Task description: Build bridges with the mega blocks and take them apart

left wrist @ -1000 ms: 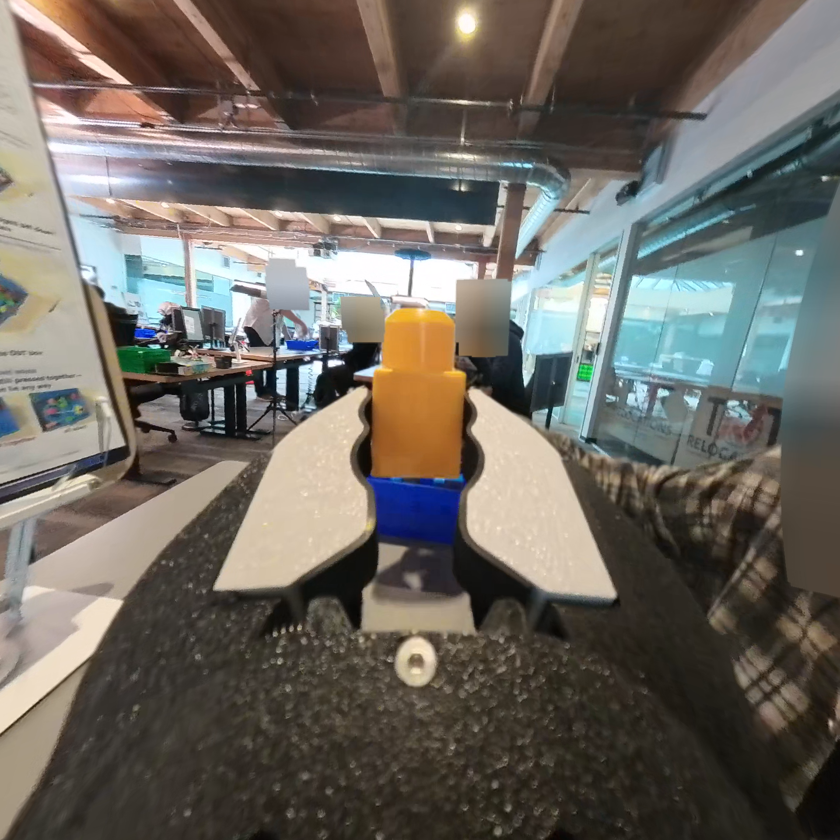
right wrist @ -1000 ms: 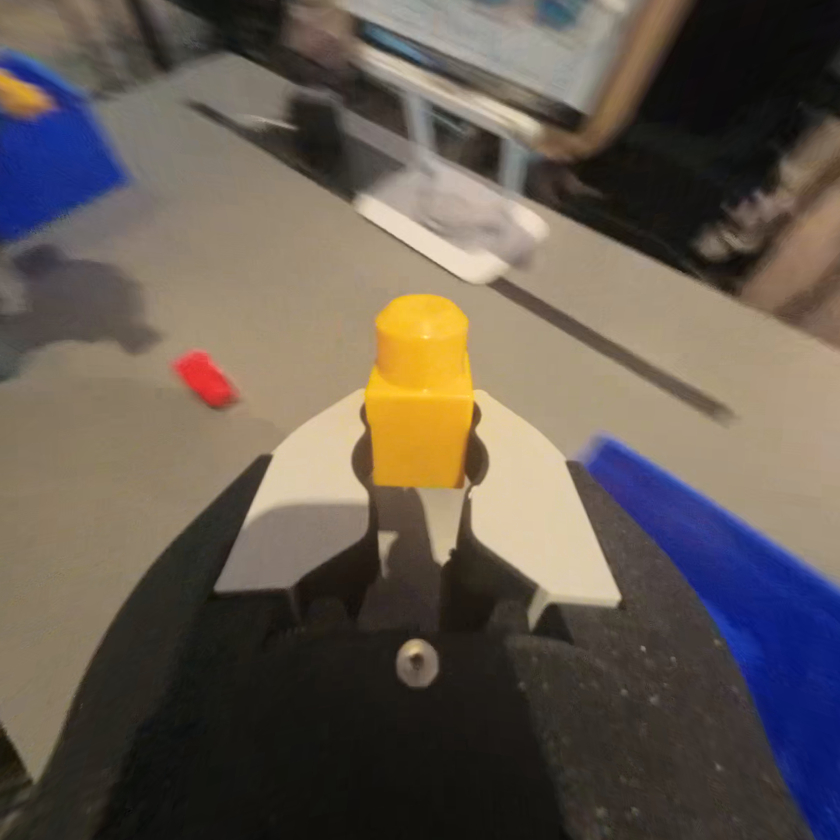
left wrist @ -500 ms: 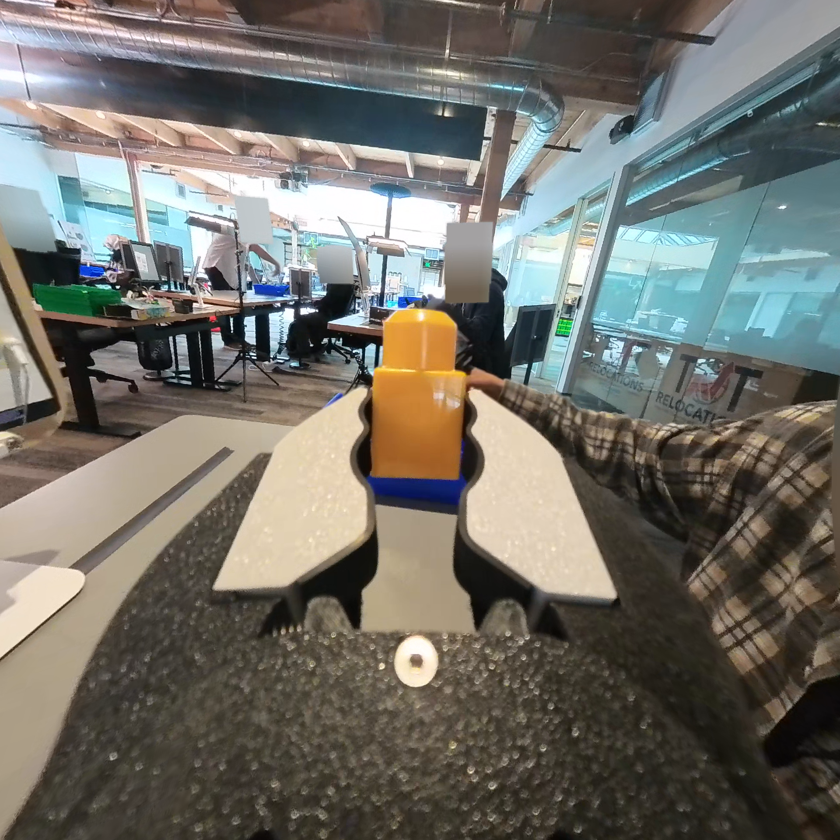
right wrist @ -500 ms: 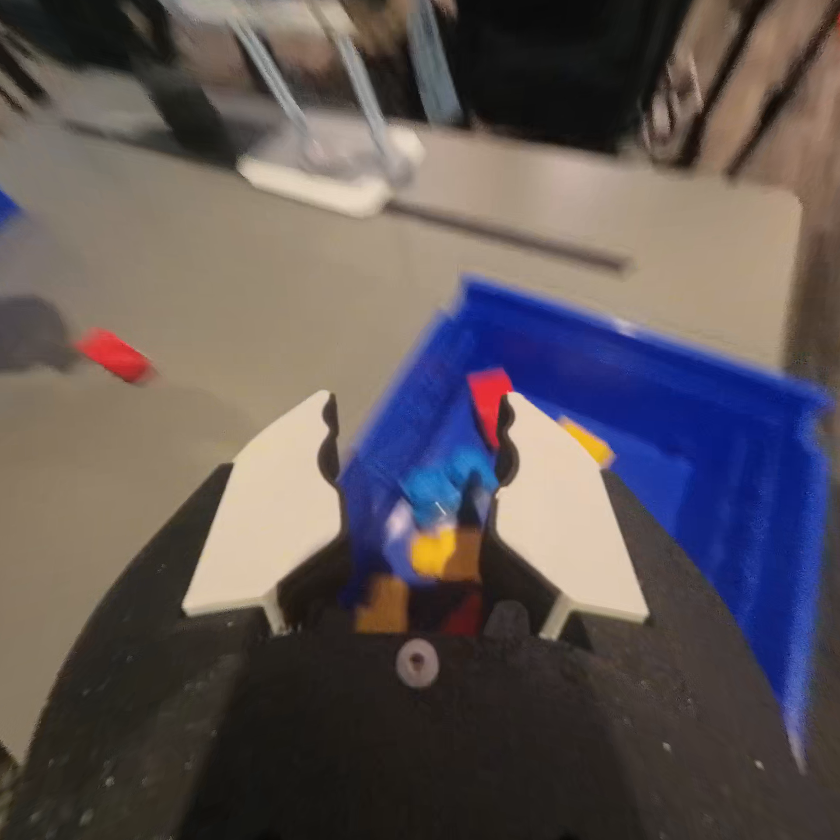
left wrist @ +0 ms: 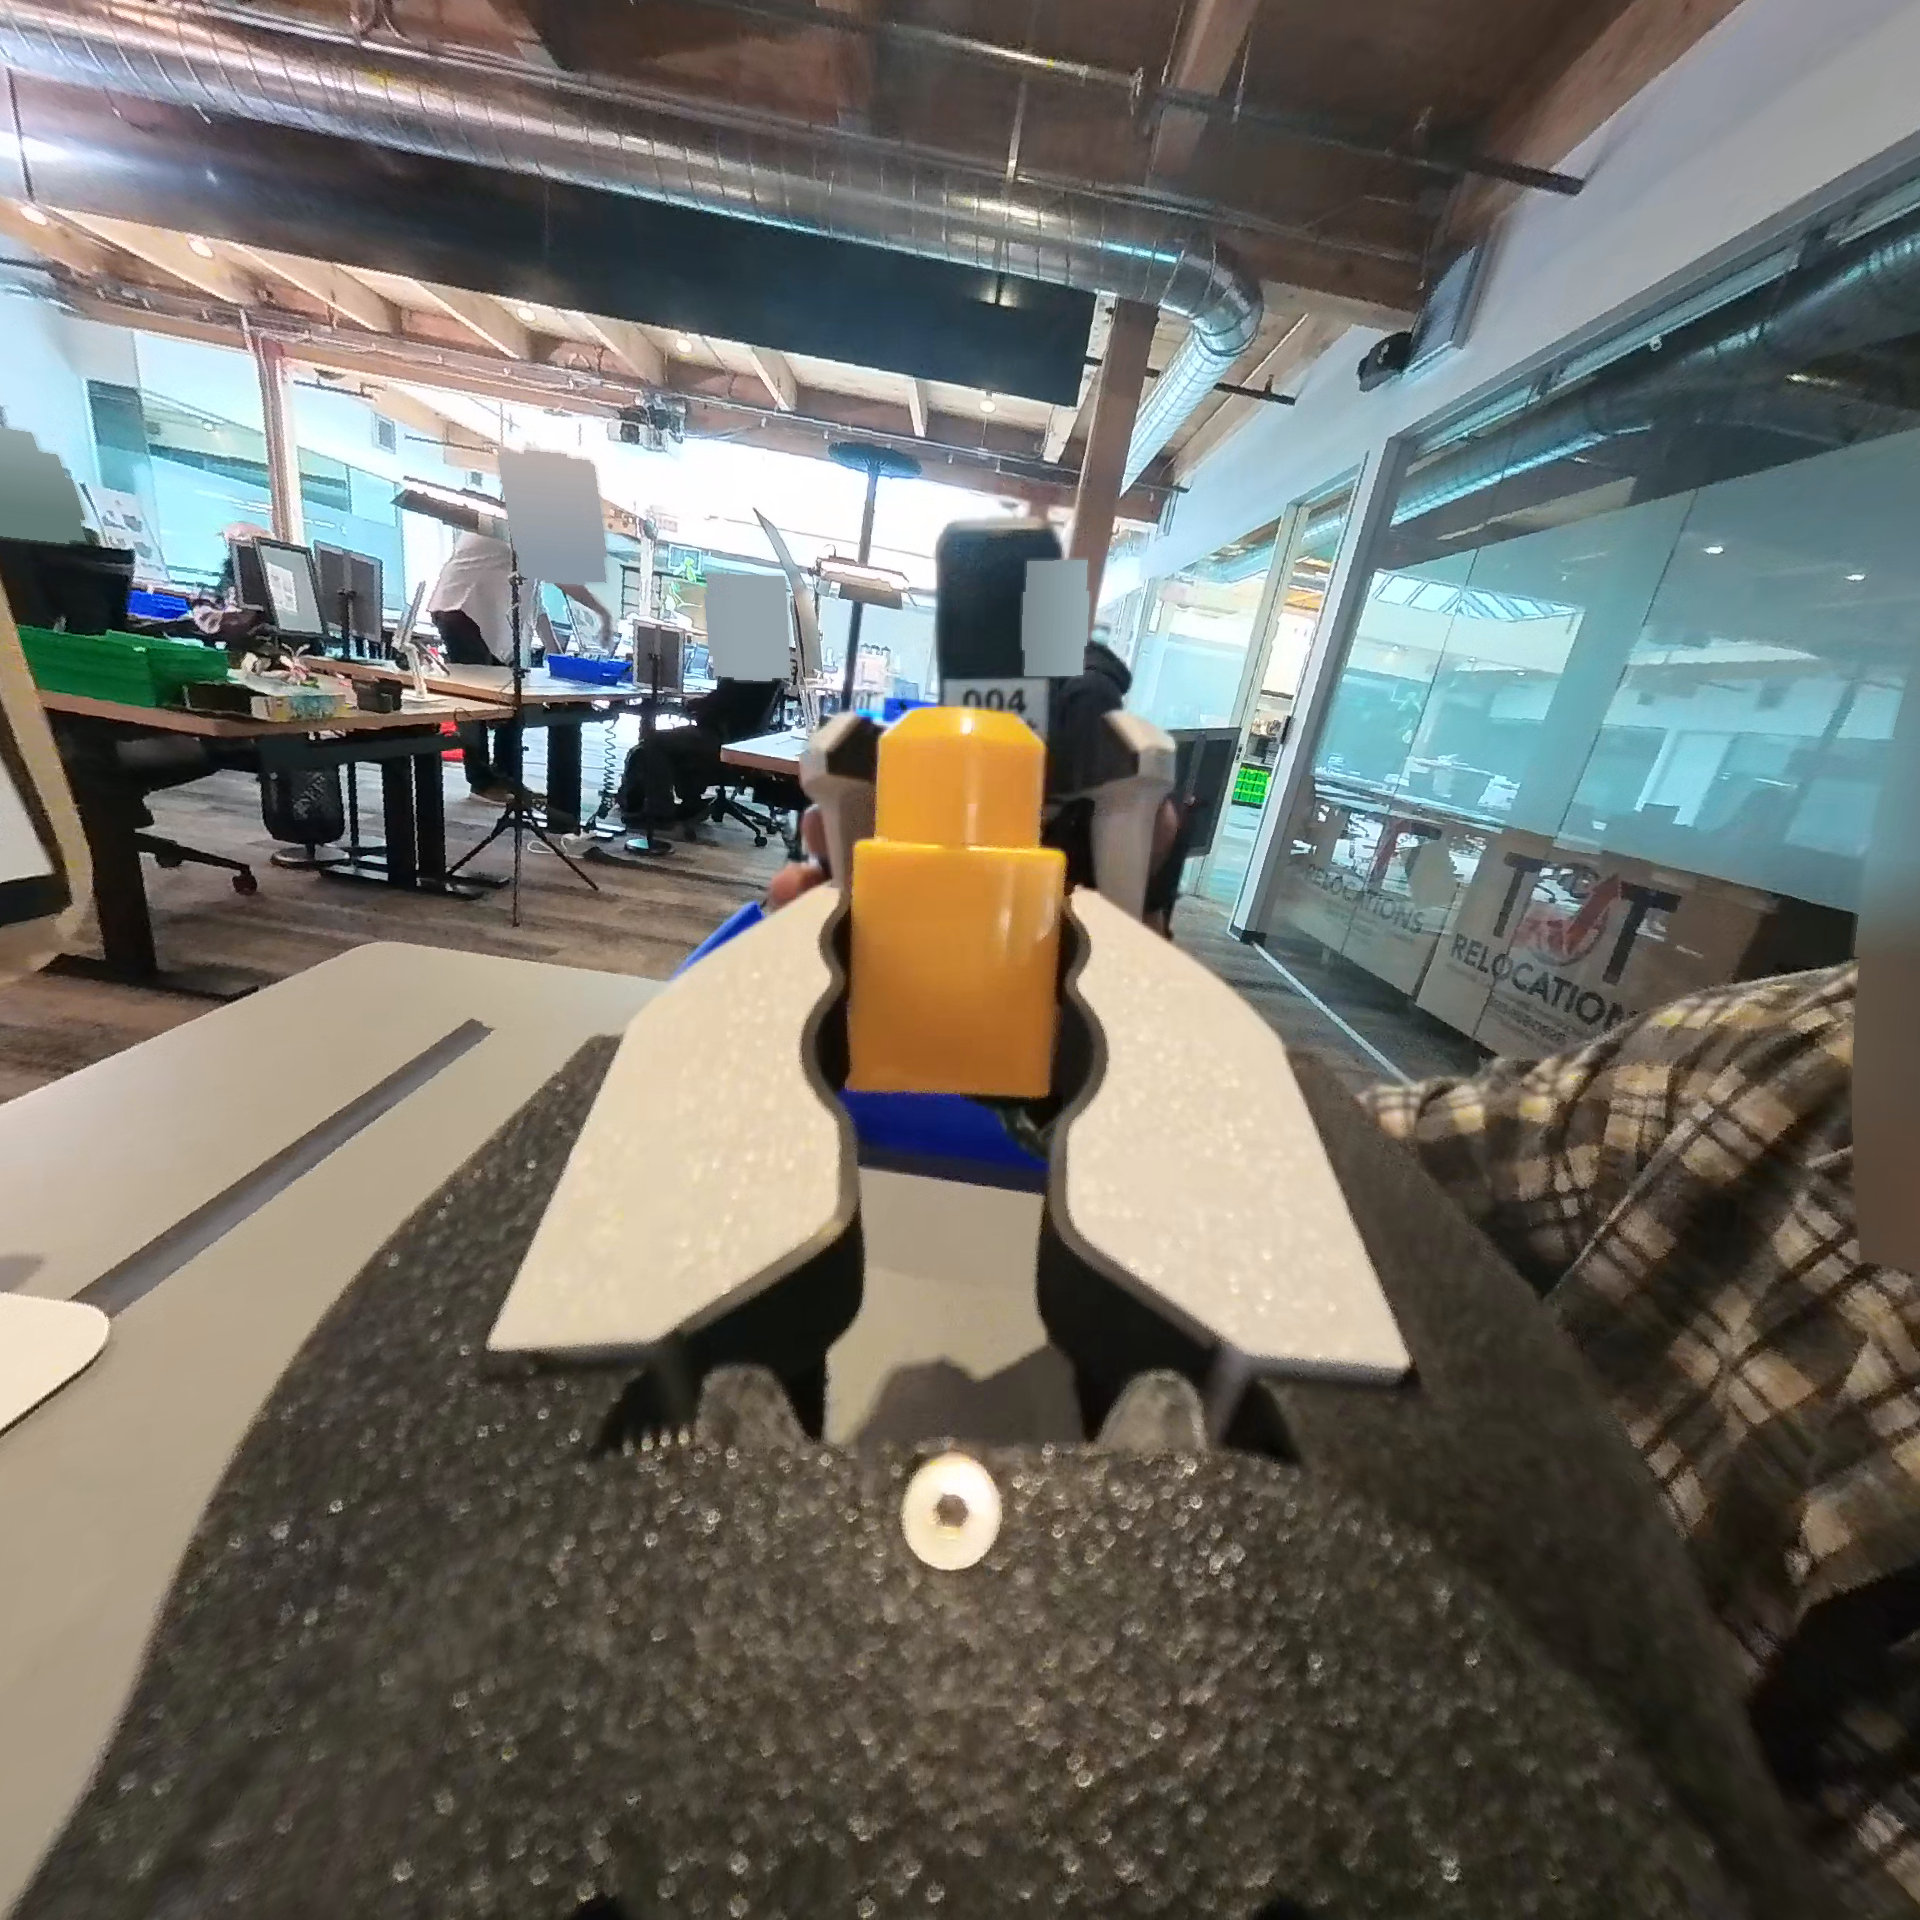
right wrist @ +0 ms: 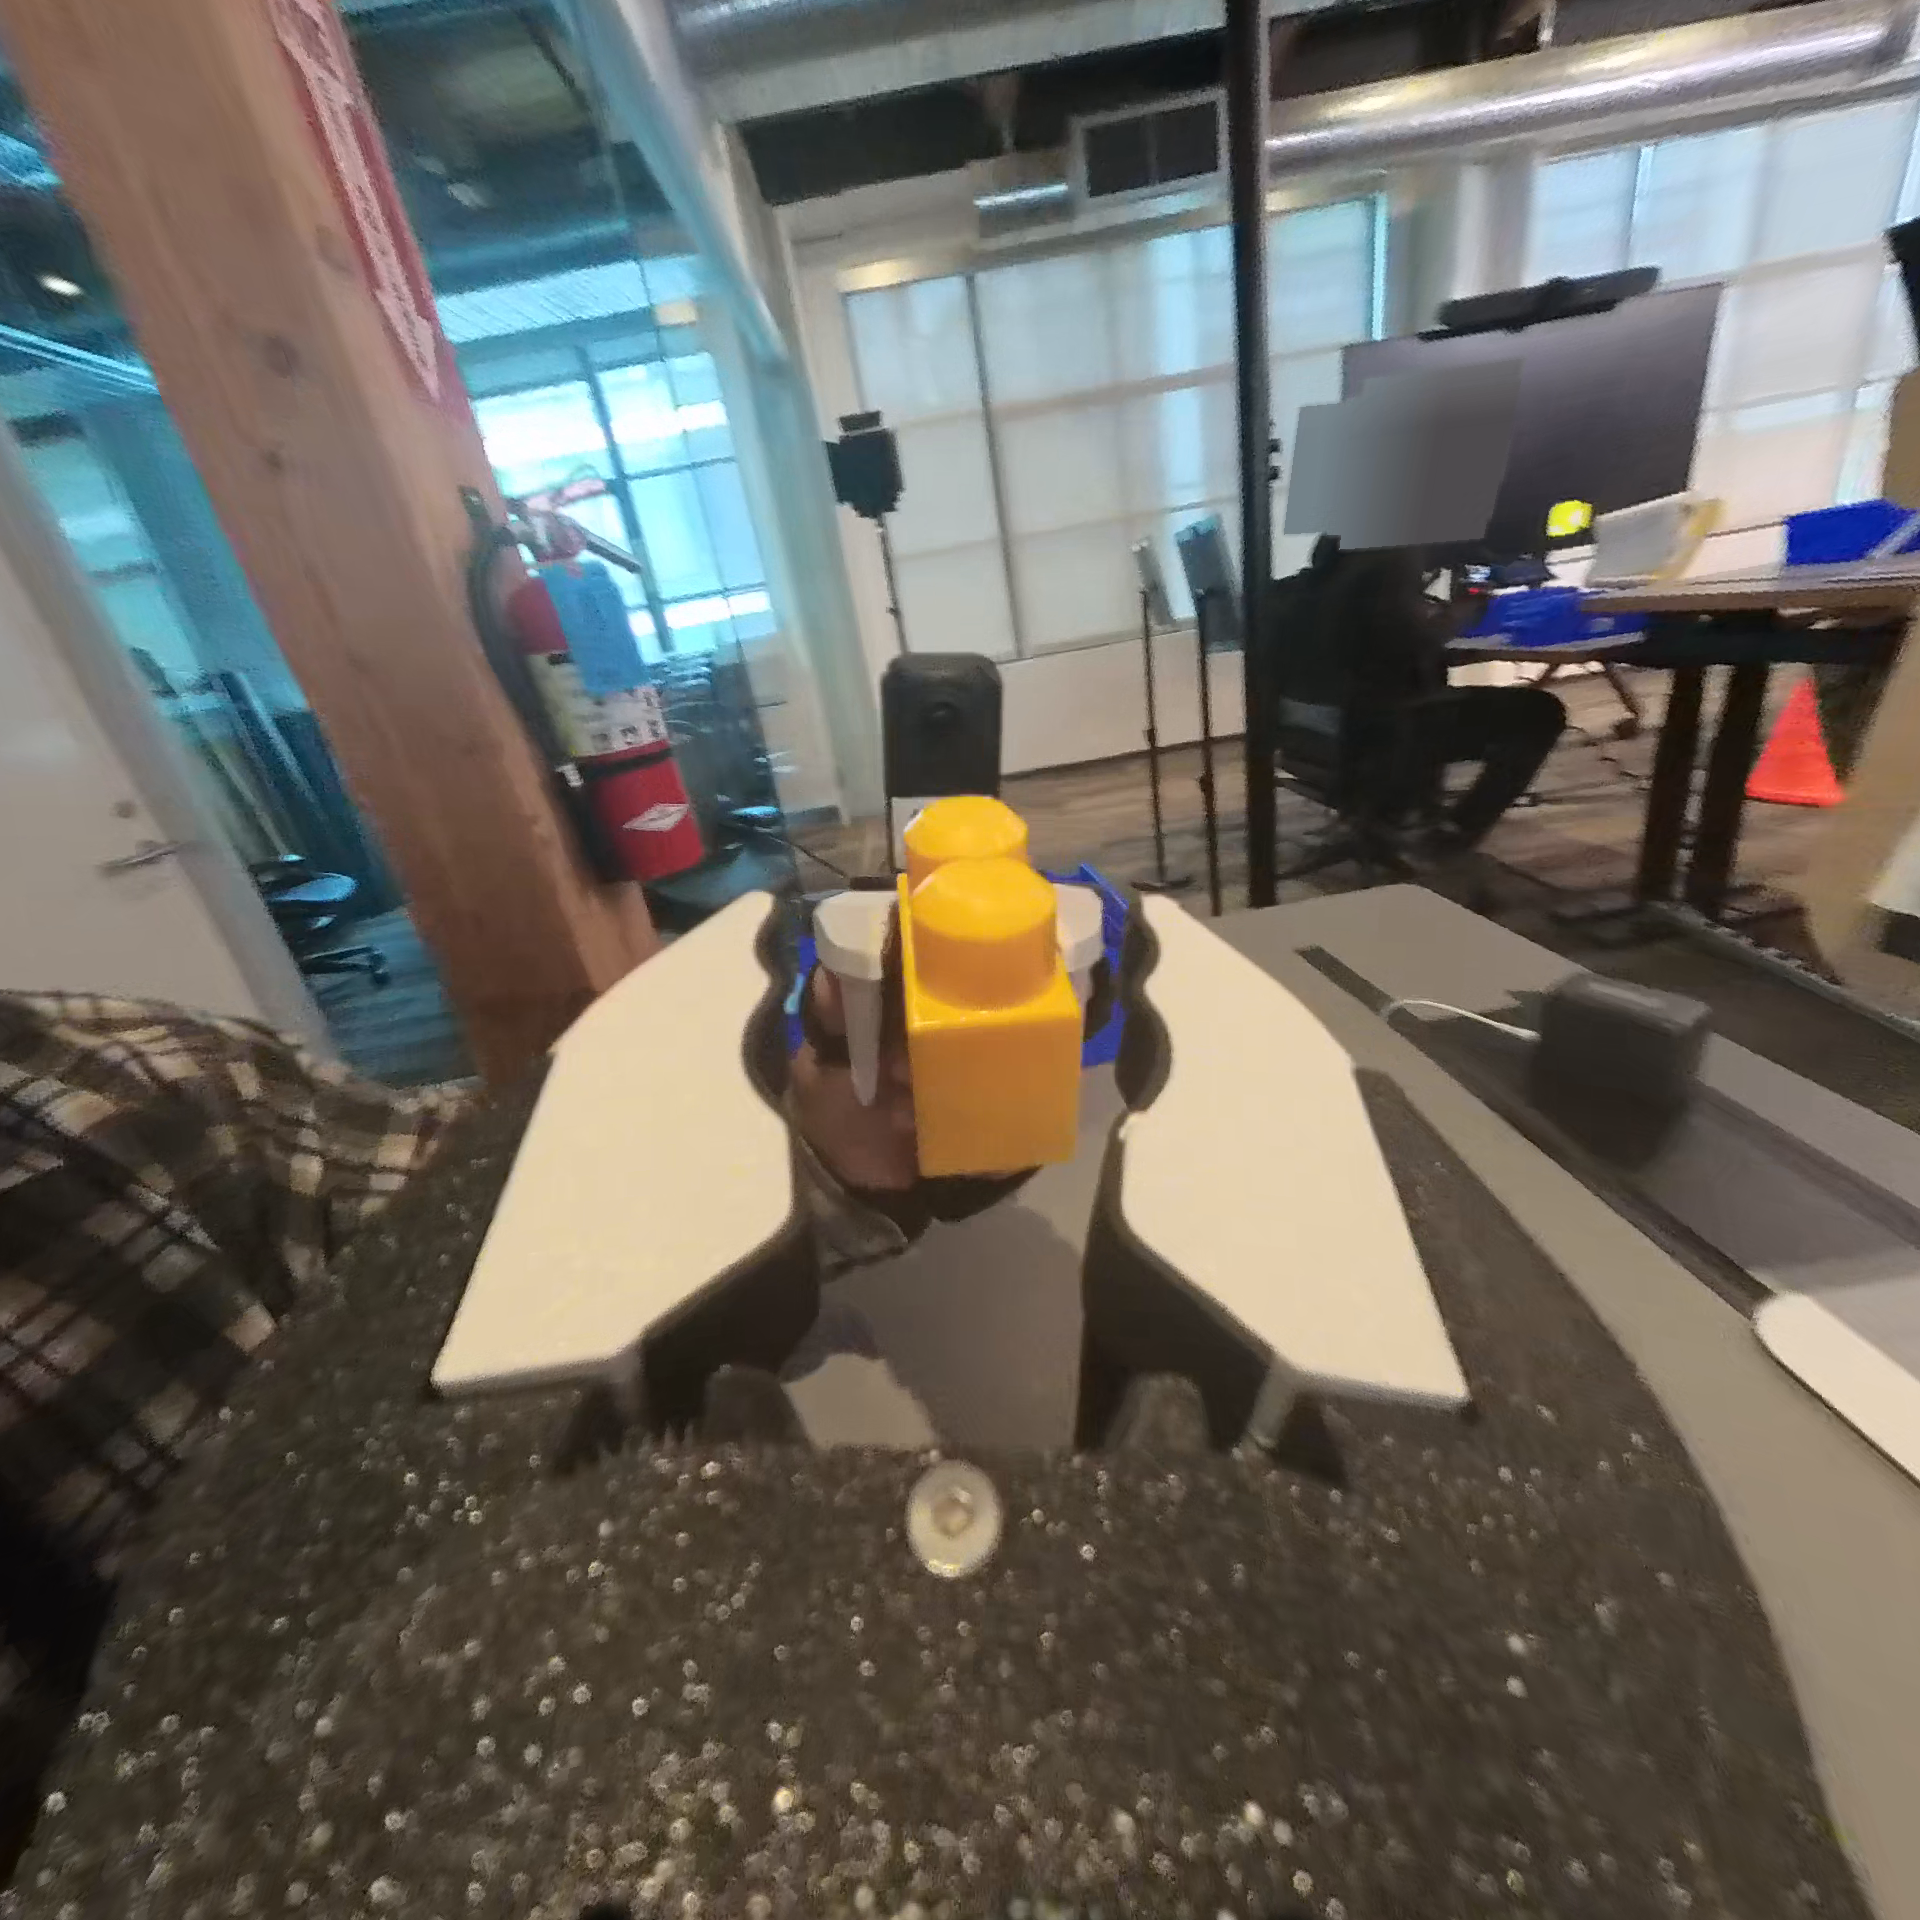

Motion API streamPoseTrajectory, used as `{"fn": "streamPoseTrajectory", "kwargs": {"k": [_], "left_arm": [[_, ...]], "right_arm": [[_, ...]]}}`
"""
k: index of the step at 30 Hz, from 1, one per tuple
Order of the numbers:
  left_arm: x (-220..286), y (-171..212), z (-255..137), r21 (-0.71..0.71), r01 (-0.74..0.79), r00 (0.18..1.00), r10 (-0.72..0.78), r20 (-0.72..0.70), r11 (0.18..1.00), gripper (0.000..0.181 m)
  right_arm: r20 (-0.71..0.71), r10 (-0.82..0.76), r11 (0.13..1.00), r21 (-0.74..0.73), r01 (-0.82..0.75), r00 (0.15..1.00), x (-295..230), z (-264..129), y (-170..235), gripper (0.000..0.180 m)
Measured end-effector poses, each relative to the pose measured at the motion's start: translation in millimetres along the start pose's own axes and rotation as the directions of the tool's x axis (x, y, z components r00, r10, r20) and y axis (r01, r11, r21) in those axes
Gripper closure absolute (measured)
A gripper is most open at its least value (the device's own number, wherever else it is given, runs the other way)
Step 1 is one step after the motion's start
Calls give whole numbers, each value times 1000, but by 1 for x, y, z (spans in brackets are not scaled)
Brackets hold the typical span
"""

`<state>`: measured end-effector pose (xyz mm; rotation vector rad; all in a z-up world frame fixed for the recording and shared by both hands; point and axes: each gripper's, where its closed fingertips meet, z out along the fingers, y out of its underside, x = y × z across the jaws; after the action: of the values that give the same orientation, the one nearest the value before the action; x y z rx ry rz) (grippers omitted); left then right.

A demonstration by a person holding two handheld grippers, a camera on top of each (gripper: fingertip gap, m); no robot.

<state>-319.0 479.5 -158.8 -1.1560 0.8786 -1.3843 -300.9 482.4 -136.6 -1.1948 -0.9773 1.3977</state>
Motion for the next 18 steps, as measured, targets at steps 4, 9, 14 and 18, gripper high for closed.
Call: {"fn": "streamPoseTrajectory", "kwargs": {"k": [4, 9, 14, 18], "left_arm": [[1, -1, 0, 8, 7, 1000, -7, -16, 1000, 145], [5, 5, 4, -1, 31, 997, -30, -77, 1000, 144], [1, -1, 1, -6, 47, 997, -47, -61, 999, 106], [8, -9, -2, -15, 15, 999, -16, -51, 1000, 106]], "right_arm": [[52, 14, 1000, -1, -14, 999, 3, 13, 11, 131], [71, -61, 998, -21, 63, 996, -2, 13, 13, 150], [-62, -100, 992, 69, 104, 993, -1, -30, -15, 149], [-447, -221, 972, -168, 162, 867, 27, -135, -14, 150]]}}
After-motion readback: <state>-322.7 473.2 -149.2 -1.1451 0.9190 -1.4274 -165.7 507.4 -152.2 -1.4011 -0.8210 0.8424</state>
